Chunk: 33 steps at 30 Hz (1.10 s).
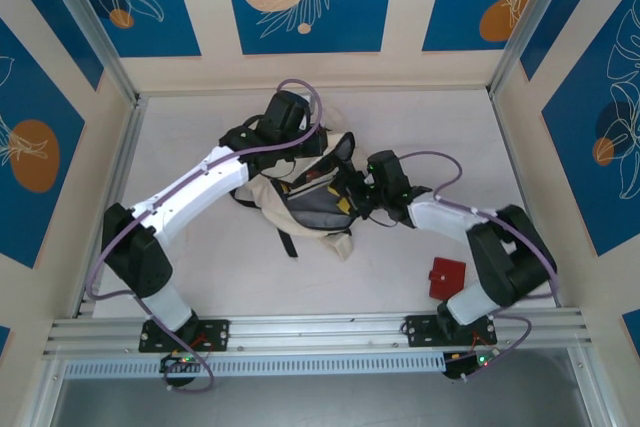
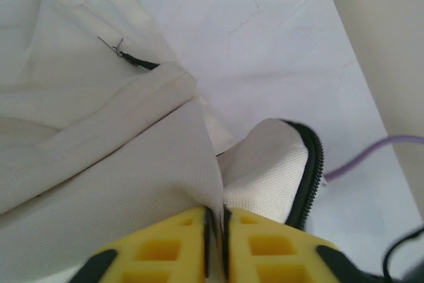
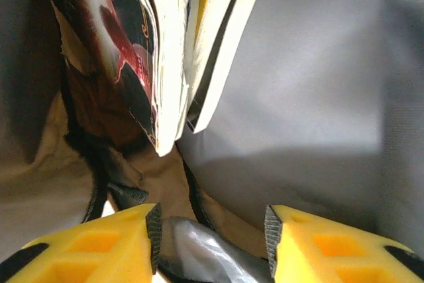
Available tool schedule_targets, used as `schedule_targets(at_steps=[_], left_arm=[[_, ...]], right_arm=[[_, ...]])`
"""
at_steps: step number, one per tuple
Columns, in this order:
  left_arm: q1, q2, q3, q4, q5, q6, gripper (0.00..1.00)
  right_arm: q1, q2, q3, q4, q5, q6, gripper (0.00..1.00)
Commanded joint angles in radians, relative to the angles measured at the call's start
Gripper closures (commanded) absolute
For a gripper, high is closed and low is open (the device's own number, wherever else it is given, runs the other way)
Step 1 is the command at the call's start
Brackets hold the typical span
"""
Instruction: Pack books, pencil case, and school supplies into a backpack
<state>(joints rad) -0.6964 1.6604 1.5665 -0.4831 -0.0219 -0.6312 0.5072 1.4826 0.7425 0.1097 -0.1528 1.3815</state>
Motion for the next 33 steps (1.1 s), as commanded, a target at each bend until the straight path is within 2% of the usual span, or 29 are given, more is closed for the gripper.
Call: schedule_targets(at_steps=[1, 6, 9, 11, 14, 19, 27, 33], left_arm=[[0.025, -0.054, -0.030, 0.036, 0.035, -0.014, 0.76], [0.053, -0.117, -0.115, 0.032, 0.018, -0.018, 0.51], [0.085, -0.172, -0.192, 0.020, -0.012, -0.028, 0.42], [0.114, -0.208, -0.256, 0.013, -0.028, -0.043, 0.39], [0.162, -0.259, -0.369, 0.014, -0.026, -0.072, 0.37], [0.220, -0.303, -0.528, 0.009, 0.014, -0.115, 0.37], [0.230, -0.288, -0.699, 0.050, 0.136, -0.179, 0.42], [0.229, -0.244, -0.732, 0.030, 0.150, -0.192, 0.41]], right_arm=[[-0.002, -0.122, -0.058, -0.241, 0.197, -0.092, 0.48], [-0.014, -0.338, -0.109, -0.487, 0.456, -0.124, 0.37], [-0.018, -0.441, -0.101, -0.542, 0.536, -0.193, 0.35], [-0.018, -0.472, -0.076, -0.535, 0.533, -0.279, 0.34], [-0.011, -0.441, 0.002, -0.530, 0.468, -0.405, 0.33], [0.051, -0.275, 0.142, -0.510, 0.329, -0.526, 0.35], [0.210, 0.069, 0.341, -0.410, 0.081, -0.534, 0.43], [0.247, 0.261, 0.455, -0.365, -0.068, -0.487, 0.49]])
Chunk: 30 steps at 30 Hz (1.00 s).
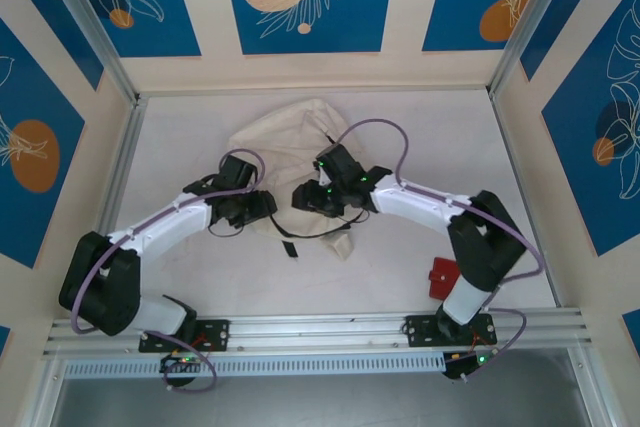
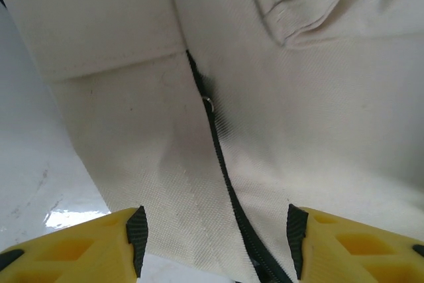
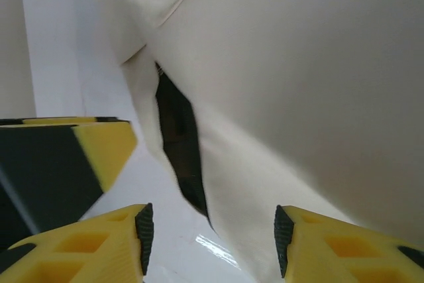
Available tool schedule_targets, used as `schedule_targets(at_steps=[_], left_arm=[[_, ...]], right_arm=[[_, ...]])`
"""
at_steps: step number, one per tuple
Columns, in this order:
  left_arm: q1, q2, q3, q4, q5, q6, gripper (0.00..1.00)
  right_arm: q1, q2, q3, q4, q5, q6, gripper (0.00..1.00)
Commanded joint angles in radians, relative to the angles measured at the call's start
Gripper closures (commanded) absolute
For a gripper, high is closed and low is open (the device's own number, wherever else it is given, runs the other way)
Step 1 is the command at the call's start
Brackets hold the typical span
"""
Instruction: Pack books, pencil case, and school supplies into a backpack
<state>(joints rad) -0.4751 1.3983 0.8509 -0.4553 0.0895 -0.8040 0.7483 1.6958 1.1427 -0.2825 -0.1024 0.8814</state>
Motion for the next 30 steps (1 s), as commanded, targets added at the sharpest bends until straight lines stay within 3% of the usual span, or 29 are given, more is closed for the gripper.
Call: schedule_targets(at_steps=[1, 11, 17, 21, 30], left_arm=[[0.009, 0.026, -0.014, 0.001, 0.044, -0.013, 0.40], [0.007, 0.053, -0.045, -0.022, 0.014, 0.021, 0.49], [0.006, 0.009, -0.072, -0.088, -0.059, 0.032, 0.68], [0.005, -0.034, -0.121, -0.089, -0.078, 0.029, 0.74], [0.008, -0.040, -0.169, -0.024, -0.038, 0.024, 0.79]], right_arm=[[0.009, 0.069, 0.070, 0.024, -0.127, 0.014, 0.50], [0.008, 0.150, 0.095, -0.046, -0.085, 0.042, 0.54], [-0.001, 0.153, 0.098, -0.075, -0.055, 0.044, 0.55], [-0.001, 0.170, 0.103, -0.090, -0.038, 0.038, 0.56], [0.002, 0.187, 0.136, -0.133, -0.004, -0.024, 0.58]])
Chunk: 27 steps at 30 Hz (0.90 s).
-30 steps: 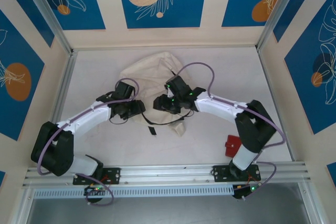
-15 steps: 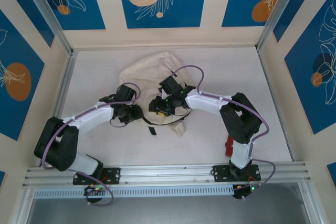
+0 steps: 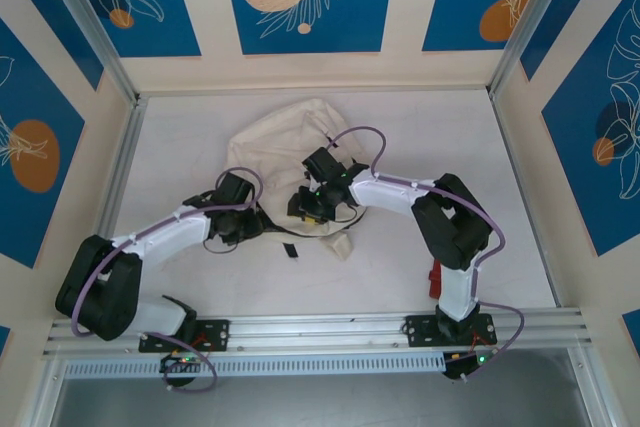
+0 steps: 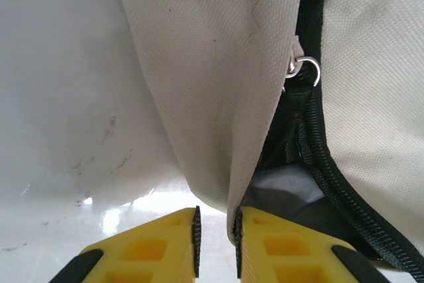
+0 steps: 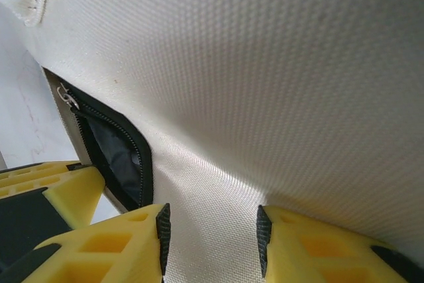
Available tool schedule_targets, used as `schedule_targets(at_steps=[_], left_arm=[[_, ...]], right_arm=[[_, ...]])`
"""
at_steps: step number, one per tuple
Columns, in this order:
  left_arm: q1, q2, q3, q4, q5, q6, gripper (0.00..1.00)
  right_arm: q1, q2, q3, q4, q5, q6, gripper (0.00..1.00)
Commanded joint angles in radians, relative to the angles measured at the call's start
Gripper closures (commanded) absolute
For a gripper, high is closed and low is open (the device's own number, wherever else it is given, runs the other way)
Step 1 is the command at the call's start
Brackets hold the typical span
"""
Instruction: Pack books, pencil case, and school supplies into a backpack
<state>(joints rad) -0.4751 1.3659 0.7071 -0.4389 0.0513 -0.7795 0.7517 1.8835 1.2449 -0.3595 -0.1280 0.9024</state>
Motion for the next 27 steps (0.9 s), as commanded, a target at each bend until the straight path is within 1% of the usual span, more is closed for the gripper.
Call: schedule_targets(at_steps=[1, 4, 8, 10, 15, 19, 27], left_arm=[[0.008, -0.007, -0.021, -0.042, 0.001, 0.002, 0.79], [0.010, -0.023, 0.000, -0.058, -0.001, 0.013, 0.77], [0.020, -0.045, 0.003, -0.066, 0.017, 0.003, 0.76], [0.027, -0.051, -0.013, -0.060, 0.041, -0.029, 0.79], [0.048, -0.092, -0.075, 0.000, 0.104, -0.071, 0.81], [0.064, -0.091, -0.104, 0.032, 0.138, -0.075, 0.83], [0.075, -0.091, -0.088, 0.024, 0.126, -0.060, 0.84]], right_arm=[[0.001, -0.010, 0.039, -0.055, 0.015, -0.058, 0.58], [0.022, -0.033, 0.071, -0.048, -0.014, -0.119, 0.58], [0.064, -0.003, 0.124, -0.051, -0.047, -0.145, 0.58], [0.081, 0.028, 0.146, -0.043, -0.064, -0.143, 0.62], [0.098, 0.120, 0.208, -0.020, -0.128, -0.153, 0.72], [0.099, 0.184, 0.260, -0.031, -0.162, -0.172, 0.76], [0.098, 0.250, 0.323, -0.066, -0.079, -0.189, 0.78]])
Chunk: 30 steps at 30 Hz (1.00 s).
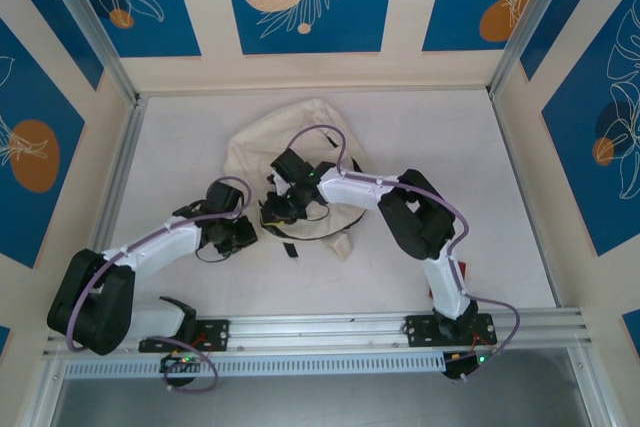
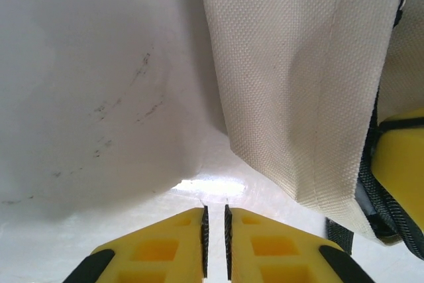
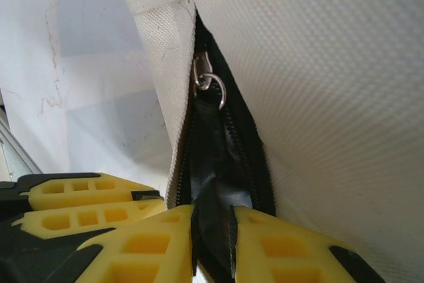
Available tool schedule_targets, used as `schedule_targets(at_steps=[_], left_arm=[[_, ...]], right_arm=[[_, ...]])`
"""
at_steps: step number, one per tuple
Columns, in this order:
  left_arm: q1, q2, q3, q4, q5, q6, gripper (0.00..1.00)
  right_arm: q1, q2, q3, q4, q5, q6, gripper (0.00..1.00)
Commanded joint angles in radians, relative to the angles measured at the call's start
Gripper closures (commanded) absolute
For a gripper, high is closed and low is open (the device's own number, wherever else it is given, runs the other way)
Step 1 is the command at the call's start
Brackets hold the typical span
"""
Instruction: Pack books, pencil case, and school supplies into a backpack
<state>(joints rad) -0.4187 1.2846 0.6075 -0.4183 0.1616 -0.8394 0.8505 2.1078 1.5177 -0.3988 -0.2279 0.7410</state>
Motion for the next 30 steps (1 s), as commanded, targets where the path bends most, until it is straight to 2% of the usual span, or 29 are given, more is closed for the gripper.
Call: schedule_targets(at_steps=[1, 5, 12, 18, 24, 30], left_arm=[[0.019, -0.012, 0.014, 0.005, 0.018, 0.001, 0.84], [0.023, -0.010, 0.023, 0.009, 0.019, 0.003, 0.84], [0.030, -0.005, 0.039, 0.011, 0.014, 0.002, 0.85], [0.034, -0.003, 0.043, 0.015, -0.002, 0.000, 0.87], [0.034, 0.005, 0.041, 0.019, 0.001, -0.003, 0.87], [0.035, 0.003, 0.041, 0.013, -0.005, -0.004, 0.87]], right_arm=[[0.001, 0.033, 0.056, -0.029, 0.028, -0.029, 0.78], [-0.001, 0.064, 0.084, -0.024, 0.009, -0.039, 0.74], [0.004, 0.091, 0.120, -0.073, 0.092, -0.053, 0.71], [0.022, 0.121, 0.164, -0.129, 0.174, -0.075, 0.82], [0.042, 0.150, 0.202, -0.155, 0.230, -0.089, 0.65], [0.053, 0.193, 0.242, -0.178, 0.264, -0.095, 0.65]])
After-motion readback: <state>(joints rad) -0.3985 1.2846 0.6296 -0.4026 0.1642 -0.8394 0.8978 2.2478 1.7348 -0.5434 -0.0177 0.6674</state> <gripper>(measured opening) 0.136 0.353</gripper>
